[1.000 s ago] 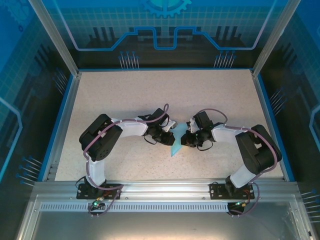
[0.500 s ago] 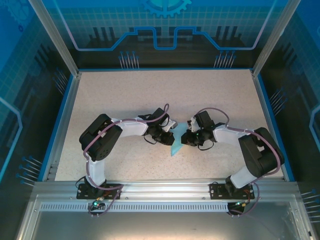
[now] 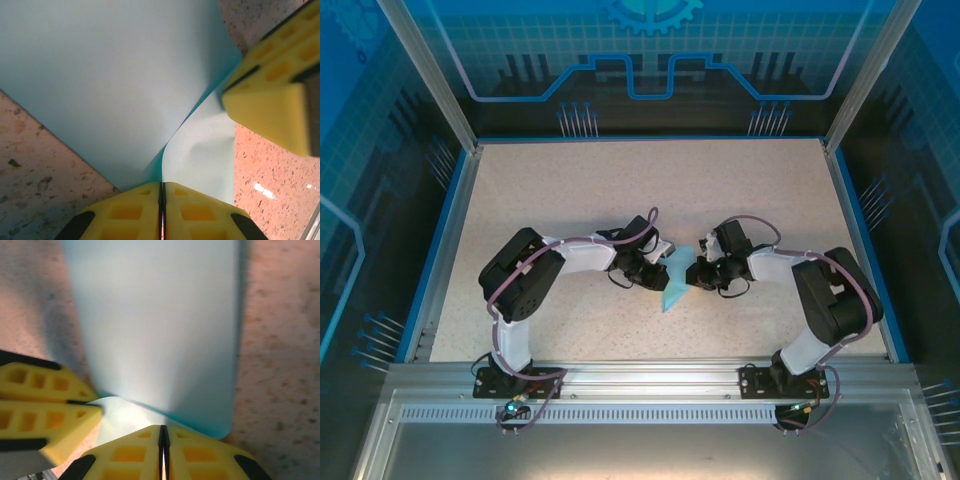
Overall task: Fold a paper plane with a square sheet of paper (pick it up from the middle)
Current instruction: Third fold the triangle at the center of the table.
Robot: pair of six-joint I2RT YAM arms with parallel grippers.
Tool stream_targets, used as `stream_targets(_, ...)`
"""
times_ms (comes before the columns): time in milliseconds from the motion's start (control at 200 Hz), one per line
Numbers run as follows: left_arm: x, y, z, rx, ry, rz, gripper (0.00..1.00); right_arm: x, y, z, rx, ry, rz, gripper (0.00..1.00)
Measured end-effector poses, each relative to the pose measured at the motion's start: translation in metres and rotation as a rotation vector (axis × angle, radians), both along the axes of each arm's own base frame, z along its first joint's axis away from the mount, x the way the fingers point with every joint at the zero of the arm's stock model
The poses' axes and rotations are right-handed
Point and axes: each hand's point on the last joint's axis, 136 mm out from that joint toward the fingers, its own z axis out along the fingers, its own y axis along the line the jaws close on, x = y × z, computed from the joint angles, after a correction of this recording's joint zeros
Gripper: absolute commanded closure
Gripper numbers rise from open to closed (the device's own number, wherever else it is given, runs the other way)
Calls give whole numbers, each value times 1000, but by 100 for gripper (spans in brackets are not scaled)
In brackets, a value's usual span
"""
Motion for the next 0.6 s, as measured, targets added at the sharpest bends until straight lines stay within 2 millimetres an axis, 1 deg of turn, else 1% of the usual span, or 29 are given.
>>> stream_targets(220, 0, 0, 0, 2, 1, -3, 88, 2, 0, 1, 17, -1, 1, 88)
stream_targets(325, 0, 0, 0, 2, 1, -3, 88, 4, -1, 10, 23, -21, -6, 88)
stream_targets(415, 0, 0, 0, 2, 1, -3, 87, 9, -4, 20, 31, -53, -14, 88)
stream_targets(480, 0, 0, 0, 2, 1, -3, 87, 14, -5, 24, 34, -64, -19, 88)
stream_targets(600, 0, 0, 0, 2, 1, -2, 88, 15, -7, 20, 32, -55, -26, 89)
